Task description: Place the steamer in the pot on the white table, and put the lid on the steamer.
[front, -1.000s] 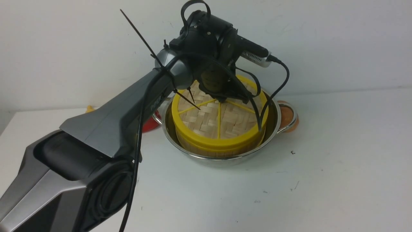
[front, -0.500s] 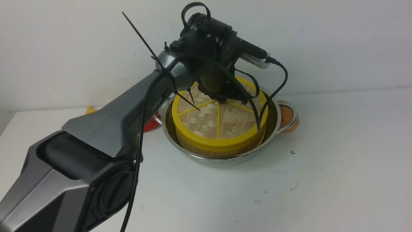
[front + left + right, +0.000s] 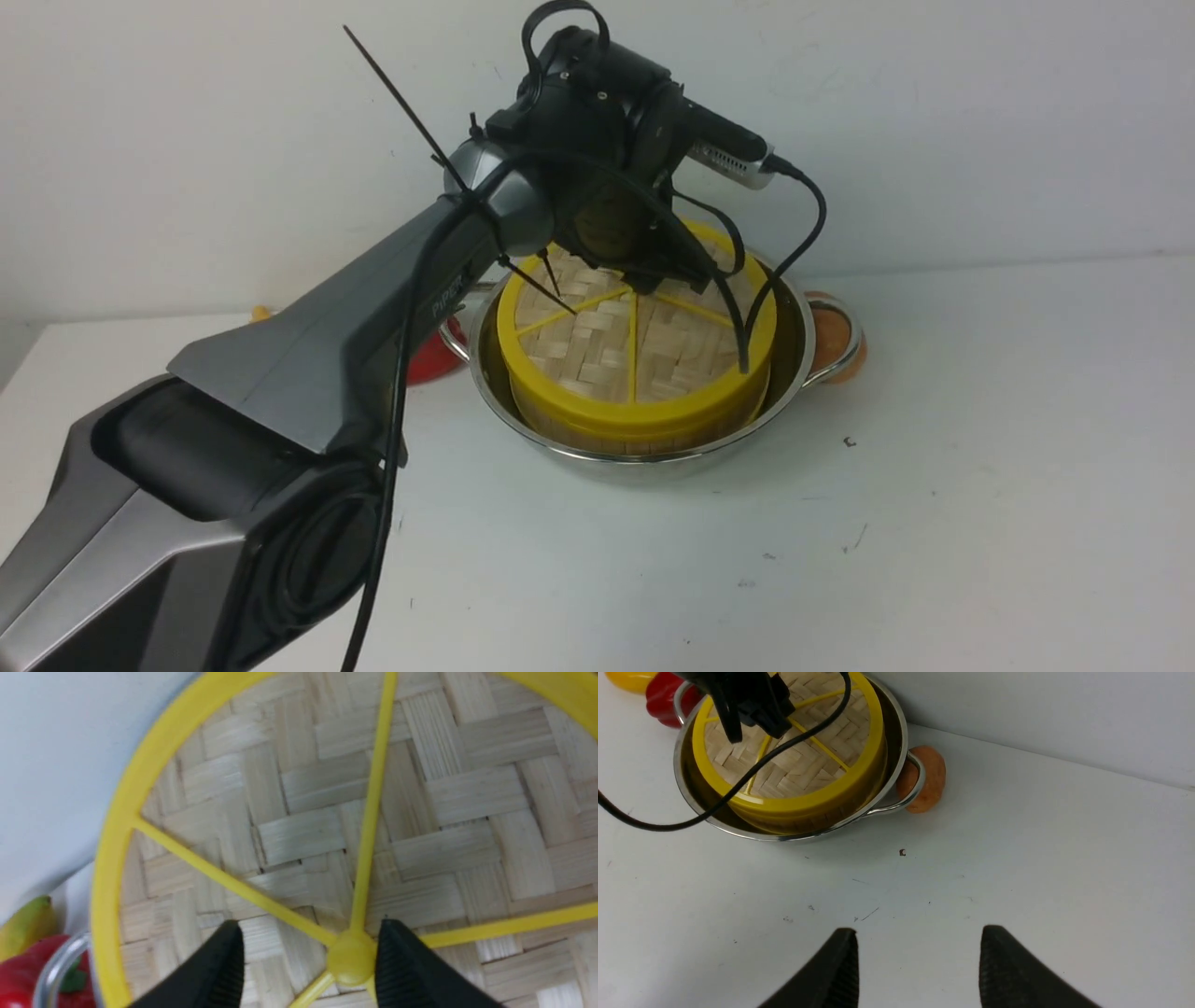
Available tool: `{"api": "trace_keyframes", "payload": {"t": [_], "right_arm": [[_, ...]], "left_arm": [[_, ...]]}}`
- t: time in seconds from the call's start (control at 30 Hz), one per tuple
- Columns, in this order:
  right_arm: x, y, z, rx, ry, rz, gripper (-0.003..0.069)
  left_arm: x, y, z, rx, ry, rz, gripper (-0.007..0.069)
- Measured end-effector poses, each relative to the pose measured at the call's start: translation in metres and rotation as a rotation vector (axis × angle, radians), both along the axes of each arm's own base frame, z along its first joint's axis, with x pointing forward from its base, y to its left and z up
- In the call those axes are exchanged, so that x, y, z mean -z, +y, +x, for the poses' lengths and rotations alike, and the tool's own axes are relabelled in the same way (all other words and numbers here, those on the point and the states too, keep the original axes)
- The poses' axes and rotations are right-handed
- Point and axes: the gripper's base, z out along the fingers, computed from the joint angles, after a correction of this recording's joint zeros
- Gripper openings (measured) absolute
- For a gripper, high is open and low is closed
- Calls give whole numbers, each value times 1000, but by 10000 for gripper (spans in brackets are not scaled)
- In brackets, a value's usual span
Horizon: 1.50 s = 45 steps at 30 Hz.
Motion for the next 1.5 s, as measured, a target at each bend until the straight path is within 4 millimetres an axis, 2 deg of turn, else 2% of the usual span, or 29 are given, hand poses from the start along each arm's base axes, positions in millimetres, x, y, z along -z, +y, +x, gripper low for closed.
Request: {"api": "trace_keyframes", "payload": {"t": [0.07, 0.17, 0.2, 0.3, 0.33, 0.37, 0.4, 0.47, 0.53, 0.63, 0.67, 0.77, 0.83, 0.87, 0.9, 0.93, 1.03, 1.07, 1.13, 1.17, 1.2, 1.23, 1.33, 1.5], "right_arm": [[0, 0, 0, 0, 0, -1, 360], [0, -2, 1, 3, -9, -29, 360], [0, -3, 1, 10, -14, -46, 360], [-1, -7, 0, 24, -30, -79, 359], [-3, -9, -2, 29, -42, -88, 355], [-4, -10, -5, 34, -51, -94, 352], [-7, -13, -10, 40, -73, -97, 342], [-10, -19, -22, 58, -112, -107, 315], [-10, -28, -39, 87, -160, -128, 271], [3, -42, -65, 141, -197, -149, 192], [9, -46, -72, 156, -202, -153, 176], [34, -56, -98, 192, -223, -146, 92], [51, -60, -109, 200, -229, -135, 49], [52, -60, -110, 201, -232, -133, 40], [63, -62, -119, 204, -248, -120, 8], [70, -64, -123, 206, -262, -109, -3], [87, -65, -131, 200, -313, -90, -7], [93, -65, -133, 197, -327, -85, -7], [101, -65, -133, 187, -365, -75, -7], [108, -64, -133, 176, -394, -63, -7], [109, -64, -133, 175, -392, -63, -7], [116, -61, -130, 161, -418, -51, -7], [126, -57, -125, 138, -441, -27, -7], [128, -52, -123, 122, -431, 34, 0]], "left_arm": [[-9, 2, -1, -2, -19, -2, 381], [-54, 14, -15, -19, -65, -21, 372], [-71, 19, -22, -26, -77, -27, 350], [-115, 32, -42, -38, -135, -59, 208], [-142, 40, -56, -41, -180, -83, 117], [-154, 44, -61, -42, -202, -95, 79], [-175, 51, -75, -43, -239, -117, 23], [-205, 65, -99, -43, -290, -149, -11], [-226, 78, -122, -43, -320, -168, -19], [-242, 100, -160, -45, -327, -173, -22], [-242, 105, -168, -46, -322, -171, -22], [-228, 127, -206, -54, -264, -145, -22], [-213, 138, -226, -48, -255, -143, -22], [-209, 140, -230, -44, -258, -144, -22], [-193, 148, -246, -35, -277, -160, -22], [-183, 152, -254, -30, -289, -173, -22], [-150, 166, -285, -15, -350, -246, -22], [-134, 169, -292, -14, -349, -261, -22], [-116, 175, -304, -10, -377, -305, -22], [-94, 181, -319, -7, -396, -347, -21], [-94, 181, -319, -7, -396, -347, -21], [-77, 186, -331, -4, -414, -381, -21], [-60, 193, -348, 11, -474, -450, -21], [-66, 199, -361, 17, -565, -546, -21]]}}
